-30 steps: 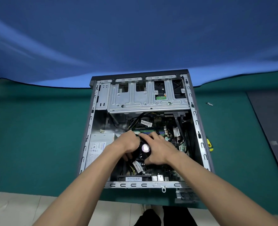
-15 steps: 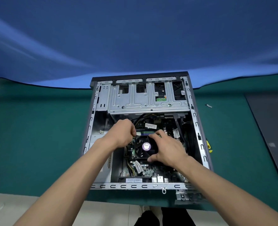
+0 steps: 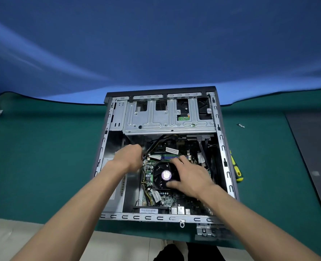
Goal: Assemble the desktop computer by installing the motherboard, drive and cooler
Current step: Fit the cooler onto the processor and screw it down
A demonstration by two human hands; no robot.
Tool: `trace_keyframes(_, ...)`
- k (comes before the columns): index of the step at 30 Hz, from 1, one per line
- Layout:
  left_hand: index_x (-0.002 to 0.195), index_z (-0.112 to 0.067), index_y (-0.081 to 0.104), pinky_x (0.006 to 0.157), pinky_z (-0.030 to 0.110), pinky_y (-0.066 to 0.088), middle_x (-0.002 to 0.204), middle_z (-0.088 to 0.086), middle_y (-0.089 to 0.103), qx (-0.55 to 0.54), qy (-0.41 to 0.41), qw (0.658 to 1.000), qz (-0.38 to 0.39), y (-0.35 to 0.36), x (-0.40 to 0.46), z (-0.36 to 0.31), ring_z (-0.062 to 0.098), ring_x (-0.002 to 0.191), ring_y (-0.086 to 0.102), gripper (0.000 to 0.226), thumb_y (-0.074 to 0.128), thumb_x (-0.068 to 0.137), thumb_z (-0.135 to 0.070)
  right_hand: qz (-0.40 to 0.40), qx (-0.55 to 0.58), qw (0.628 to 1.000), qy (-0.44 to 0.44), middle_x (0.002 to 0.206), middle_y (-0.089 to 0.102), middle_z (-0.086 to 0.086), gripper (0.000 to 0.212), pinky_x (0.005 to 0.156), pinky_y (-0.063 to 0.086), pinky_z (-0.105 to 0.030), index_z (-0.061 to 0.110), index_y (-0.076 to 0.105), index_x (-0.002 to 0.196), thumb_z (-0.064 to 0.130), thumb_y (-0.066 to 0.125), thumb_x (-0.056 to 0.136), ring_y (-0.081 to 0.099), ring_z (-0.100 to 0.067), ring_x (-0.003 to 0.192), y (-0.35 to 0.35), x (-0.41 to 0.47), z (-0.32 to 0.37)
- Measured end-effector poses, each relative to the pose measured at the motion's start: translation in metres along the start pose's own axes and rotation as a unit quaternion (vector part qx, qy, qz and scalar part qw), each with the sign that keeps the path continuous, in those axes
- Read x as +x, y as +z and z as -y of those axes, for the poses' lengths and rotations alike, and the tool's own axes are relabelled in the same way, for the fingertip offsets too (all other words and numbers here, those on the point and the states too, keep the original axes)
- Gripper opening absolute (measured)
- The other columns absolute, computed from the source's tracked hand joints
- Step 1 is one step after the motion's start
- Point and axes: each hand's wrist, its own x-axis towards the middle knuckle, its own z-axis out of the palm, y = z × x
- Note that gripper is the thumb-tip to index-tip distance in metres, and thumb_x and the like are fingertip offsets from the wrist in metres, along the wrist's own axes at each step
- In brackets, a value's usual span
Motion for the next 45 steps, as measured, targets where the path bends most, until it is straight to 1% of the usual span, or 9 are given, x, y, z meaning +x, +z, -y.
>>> trace_keyframes(6,0.07,-0.021,0.064,0.075,0.023,0.047,0.077,-0.002,0.067,-0.25,-0.007,0.967,-0.057,-0.007,0.004,-0.001,0.016,0.083,0.064,0.03,0.053,0.082,0.004,-0.073,0.068,0.995,-0.004,0.124,0.054,0.002,0.034,0.083,0.046,-0.036,0.018,0.051,0.124,0.038,0.042,0.098,0.06,-0.024,0.103,-0.009,0.01,0.004)
trace_keyframes(13,0.078,-0.01,0.055,0.071,0.03,0.041,0.096,0.012,0.065,-0.047,-0.147,0.988,-0.003,-0.008,-0.001,0.003,0.028,0.082,0.057,0.013,0.047,0.088,-0.012,-0.045,0.186,0.981,-0.008,0.099,0.067,0.006,0.023,0.069,0.041,-0.027,0.024,0.061,0.112,0.023,0.047,0.094,0.06,-0.016,0.086,-0.021,0.033,0.011)
trace_keyframes(16,0.065,-0.011,0.046,0.069,0.031,0.04,0.087,0.012,0.059,-0.083,-0.173,0.98,0.048,-0.011,0.006,0.007,0.029,0.078,0.055,0.02,0.046,0.085,-0.011,-0.042,0.194,0.98,-0.014,0.096,0.068,0.007,0.022,0.066,0.037,-0.024,0.024,0.063,0.11,0.022,0.048,0.094,0.054,-0.011,0.075,-0.02,0.039,0.013)
trace_keyframes(24,0.09,-0.002,0.068,0.083,0.04,0.051,0.092,0.014,0.069,-0.217,-0.151,0.958,0.111,0.0,0.034,0.016,0.028,0.091,0.066,0.012,0.061,0.084,-0.009,-0.019,0.188,0.982,-0.004,0.094,0.069,0.009,0.023,0.068,0.037,-0.022,0.027,0.065,0.108,0.023,0.048,0.093,0.052,-0.01,0.072,-0.014,0.057,0.022)
trace_keyframes(29,0.065,-0.007,0.053,0.048,0.022,0.04,0.065,0.002,0.056,-0.169,-0.141,0.968,0.118,0.006,0.043,0.01,0.013,0.055,0.053,0.022,0.056,0.086,-0.002,-0.026,0.177,0.983,0.033,0.098,0.068,0.009,0.021,0.068,0.036,-0.022,0.029,0.065,0.104,0.023,0.048,0.092,0.052,-0.01,0.075,-0.006,0.064,0.026)
trace_keyframes(32,0.074,-0.002,0.06,0.052,0.022,0.044,0.071,0.004,0.059,-0.198,-0.133,0.965,0.11,0.005,0.048,0.012,0.015,0.061,0.056,0.011,0.057,0.084,0.002,-0.04,0.164,0.984,0.061,0.1,0.068,0.01,0.02,0.07,0.037,-0.023,0.029,0.065,0.101,0.024,0.048,0.091,0.06,-0.014,0.086,-0.002,0.065,0.031)
trace_keyframes(37,0.073,0.007,0.055,0.045,0.031,0.048,0.054,0.013,0.065,-0.413,-0.146,0.89,0.125,0.007,0.048,0.02,0.023,0.047,0.059,0.016,0.051,0.087,0.013,-0.053,0.143,0.984,0.096,0.096,0.068,0.013,0.018,0.071,0.039,-0.023,0.03,0.065,0.099,0.028,0.049,0.092,0.061,-0.011,0.087,0.002,0.069,0.037)
trace_keyframes(42,0.073,0.006,0.059,0.038,0.019,0.044,0.055,0.01,0.065,-0.371,-0.087,0.901,0.207,0.001,0.052,0.022,0.01,0.032,0.049,0.013,0.058,0.086,0.009,-0.071,0.147,0.978,0.133,0.088,0.069,0.014,0.021,0.068,0.041,-0.022,0.031,0.067,0.097,0.026,0.048,0.09,0.061,-0.008,0.08,0.005,0.071,0.039)
trace_keyframes(45,0.085,0.004,0.065,0.056,0.018,0.047,0.074,0.006,0.066,-0.267,-0.05,0.937,0.219,0.005,0.061,0.026,0.009,0.059,0.061,0.006,0.062,0.087,-0.001,-0.096,0.149,0.975,0.133,0.077,0.064,0.018,0.02,0.055,0.03,-0.014,0.034,0.067,0.095,0.026,0.049,0.09,0.051,0.001,0.066,0.008,0.069,0.037)
